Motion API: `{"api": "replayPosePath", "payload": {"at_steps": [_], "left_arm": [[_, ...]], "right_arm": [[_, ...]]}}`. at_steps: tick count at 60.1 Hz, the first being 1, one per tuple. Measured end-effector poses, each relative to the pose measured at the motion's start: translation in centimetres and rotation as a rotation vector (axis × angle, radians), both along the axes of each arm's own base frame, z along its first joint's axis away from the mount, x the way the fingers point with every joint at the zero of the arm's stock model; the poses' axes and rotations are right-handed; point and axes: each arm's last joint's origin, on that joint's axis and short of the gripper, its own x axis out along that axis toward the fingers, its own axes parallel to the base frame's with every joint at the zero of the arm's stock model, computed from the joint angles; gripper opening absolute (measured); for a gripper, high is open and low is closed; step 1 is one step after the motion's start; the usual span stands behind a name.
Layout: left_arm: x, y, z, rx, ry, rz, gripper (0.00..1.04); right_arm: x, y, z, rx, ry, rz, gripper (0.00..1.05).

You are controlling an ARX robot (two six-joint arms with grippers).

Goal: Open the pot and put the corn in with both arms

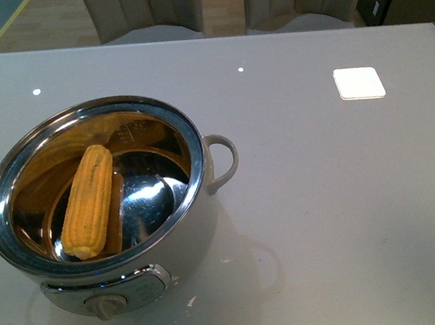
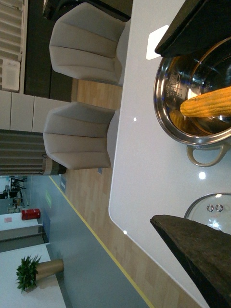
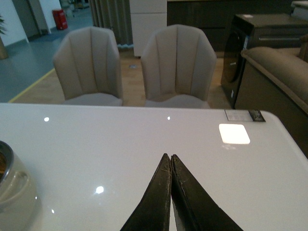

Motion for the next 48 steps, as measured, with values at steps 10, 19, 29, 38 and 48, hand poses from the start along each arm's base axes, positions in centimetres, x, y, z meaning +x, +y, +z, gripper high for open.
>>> {"api": "replayPosePath", "payload": {"at_steps": [10,19,29,38,48], "left_arm": [[0.00,0.00,0.00,0.000,0.000,0.000,0.98],[0.00,0.00,0.01,0.000,0.000,0.000,0.98],[0.00,0.00,0.01,0.000,0.000,0.000,0.98],[0.00,0.00,0.01,0.000,0.000,0.000,0.98],[0.00,0.00,0.01,0.000,0.000,0.000,0.98]], "right_arm": [[-0.25,0.00,0.16,0.000,-0.024,0.000,0.02],[-0.26,0.00,0.15,-0.001,-0.024,0.000,0.06],[-0.26,0.00,0.15,-0.001,-0.024,0.000,0.36],[-0.26,0.00,0.15,-0.001,-0.024,0.000,0.62],[-0.26,0.00,0.15,-0.001,-0.024,0.000,0.91]]}}
